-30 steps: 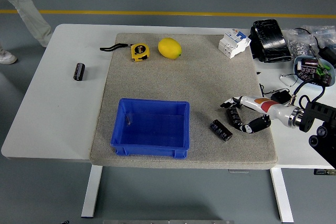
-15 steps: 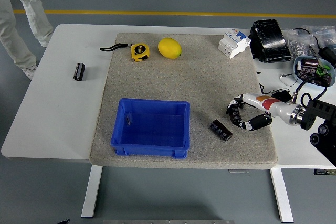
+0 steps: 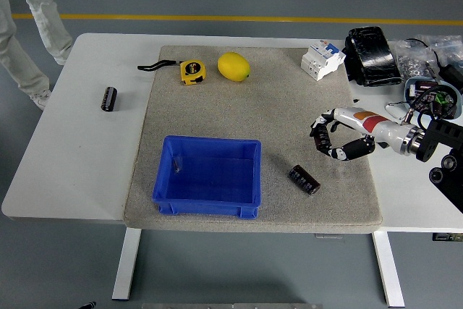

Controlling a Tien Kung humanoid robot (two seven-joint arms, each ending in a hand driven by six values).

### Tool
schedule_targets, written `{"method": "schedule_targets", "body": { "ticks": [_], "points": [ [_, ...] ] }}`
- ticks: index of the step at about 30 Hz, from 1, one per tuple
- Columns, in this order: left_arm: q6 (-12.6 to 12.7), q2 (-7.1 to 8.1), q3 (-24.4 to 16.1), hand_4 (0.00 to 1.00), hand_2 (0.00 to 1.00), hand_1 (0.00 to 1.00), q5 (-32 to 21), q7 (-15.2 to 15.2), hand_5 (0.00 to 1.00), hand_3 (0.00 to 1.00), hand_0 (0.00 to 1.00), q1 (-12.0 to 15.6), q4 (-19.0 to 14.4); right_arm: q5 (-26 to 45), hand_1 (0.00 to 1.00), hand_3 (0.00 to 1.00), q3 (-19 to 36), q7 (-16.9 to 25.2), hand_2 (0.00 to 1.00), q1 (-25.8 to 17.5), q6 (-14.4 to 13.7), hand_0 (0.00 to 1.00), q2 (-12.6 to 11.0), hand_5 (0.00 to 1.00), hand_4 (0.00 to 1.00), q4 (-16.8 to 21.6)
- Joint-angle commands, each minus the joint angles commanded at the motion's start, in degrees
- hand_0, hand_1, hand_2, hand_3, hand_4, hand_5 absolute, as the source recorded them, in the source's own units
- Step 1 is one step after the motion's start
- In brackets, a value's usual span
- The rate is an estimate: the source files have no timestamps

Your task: Pick up the battery,place it into the box

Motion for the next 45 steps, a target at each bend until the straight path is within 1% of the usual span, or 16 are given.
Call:
{"method": "schedule_targets", "body": {
  "ticks": [4, 5, 10, 11, 16, 17, 19, 22, 23, 26, 28, 29, 35, 39, 42, 45],
  "points": [
    [0.0, 0.01, 0.1, 0.725, 0.819, 0.787, 0.0, 0.0, 0.598, 0.634, 0.714, 0.1, 0.0, 0.1, 0.488, 0.534, -1.3, -0.1, 0.515, 2.9, 0.2, 0.572, 1.2, 0.002, 0.363, 1.7],
    [0.0, 0.02, 0.1, 0.726, 0.82, 0.786, 0.0, 0.0, 0.597, 0.634, 0.713, 0.1, 0.0, 0.2, 0.498, 0.546, -1.7, -0.1, 0.523, 3.5, 0.2, 0.588, 1.4, 0.002, 0.364, 2.1],
    [0.0, 0.12, 0.2, 0.726, 0.82, 0.786, -0.2, 0.0, 0.597, 0.634, 0.713, 0.0, -0.1, 0.8, 0.498, 0.546, -5.0, -0.6, 0.523, 7.3, 0.6, 0.588, 3.3, 0.002, 0.364, 6.2],
    [0.0, 0.14, 0.2, 0.726, 0.818, 0.786, -0.3, 0.0, 0.597, 0.635, 0.713, 0.0, -0.1, 1.0, 0.531, 0.585, -5.8, -0.8, 0.575, 7.8, 0.8, 0.633, 3.6, 0.002, 0.402, 7.1],
    [0.1, 0.24, 0.3, 0.726, 0.818, 0.786, -0.4, 0.1, 0.597, 0.635, 0.713, -0.1, -0.1, 0.5, 0.531, 0.585, -11.0, -1.9, 0.575, 10.0, 2.8, 0.633, 5.2, 0.002, 0.402, 10.8],
    [0.1, 0.28, 0.2, 0.727, 0.818, 0.782, -0.2, 0.2, 0.596, 0.635, 0.705, -0.1, -0.2, 0.5, 0.614, 0.732, -12.1, -2.0, 0.671, 10.3, 2.9, 0.677, 5.5, 0.039, 0.64, 11.4],
    [0.1, 0.35, -0.7, 0.727, 0.818, 0.782, 1.0, 0.5, 0.596, 0.635, 0.705, -0.2, -0.2, 0.5, 0.614, 0.732, -14.4, -2.0, 0.671, 10.8, 3.2, 0.677, 6.1, 0.039, 0.64, 12.2],
    [0.0, 0.41, -1.8, 0.727, 0.818, 0.782, 2.5, 0.9, 0.596, 0.635, 0.705, -0.4, -0.2, 0.2, 0.614, 0.732, -17.0, -2.0, 0.671, 11.4, 3.5, 0.677, 7.0, 0.039, 0.64, 12.3],
    [0.1, 0.43, -1.9, 0.727, 0.816, 0.781, 2.6, 0.9, 0.596, 0.634, 0.697, -0.4, -0.3, 0.0, 0.749, 0.966, -17.6, -1.9, 0.826, 11.6, 3.5, 0.75, 7.3, 0.087, 0.765, 12.1],
    [0.1, 0.57, -2.0, 0.727, 0.816, 0.781, 2.7, 1.0, 0.596, 0.634, 0.697, -0.4, -0.4, 1.2, 0.749, 0.966, -19.0, -1.9, 0.826, 11.7, 2.8, 0.75, 7.9, 0.087, 0.765, 11.5],
    [0.1, 0.62, -2.0, 0.727, 0.816, 0.781, 2.8, 1.1, 0.596, 0.634, 0.697, -0.4, -0.4, 2.0, 0.749, 0.966, -19.3, -1.9, 0.826, 11.7, 2.6, 0.75, 7.9, 0.087, 0.765, 11.2],
    [0.2, 0.64, -2.1, 0.727, 0.815, 0.78, 2.9, 1.1, 0.596, 0.634, 0.69, -0.4, -0.4, 2.1, 0.773, 0.998, -19.3, -1.8, 0.876, 11.6, 2.5, 0.781, 7.9, 0.086, 0.79, 11.0],
    [0.1, 0.75, -2.2, 0.727, 0.815, 0.781, 3.2, 1.2, 0.596, 0.634, 0.685, -0.3, -0.5, 2.1, 0.783, 0.998, -18.9, -1.6, 0.884, 11.4, 2.3, 0.794, 7.8, 0.083, 0.79, 10.1],
    [0.1, 0.74, -2.5, 0.727, 0.815, 0.781, 3.6, 1.3, 0.596, 0.634, 0.685, -0.2, -0.5, 1.6, 0.783, 0.998, -17.7, -2.0, 0.884, 11.0, 2.9, 0.794, 7.2, 0.083, 0.79, 10.1],
    [0.2, 0.79, -2.5, 0.727, 0.814, 0.781, 3.4, 1.1, 0.596, 0.633, 0.683, -0.1, -0.4, 1.1, 0.774, 0.998, -16.1, -2.3, 0.864, 10.6, 3.5, 0.786, 5.6, 0.083, 0.777, 10.6],
    [0.2, 0.8, -2.4, 0.727, 0.814, 0.781, 3.2, 1.0, 0.596, 0.633, 0.683, -0.1, -0.3, 0.8, 0.774, 0.998, -13.7, -2.3, 0.864, 10.2, 3.8, 0.786, 3.2, 0.083, 0.777, 11.5]
  ]
}}
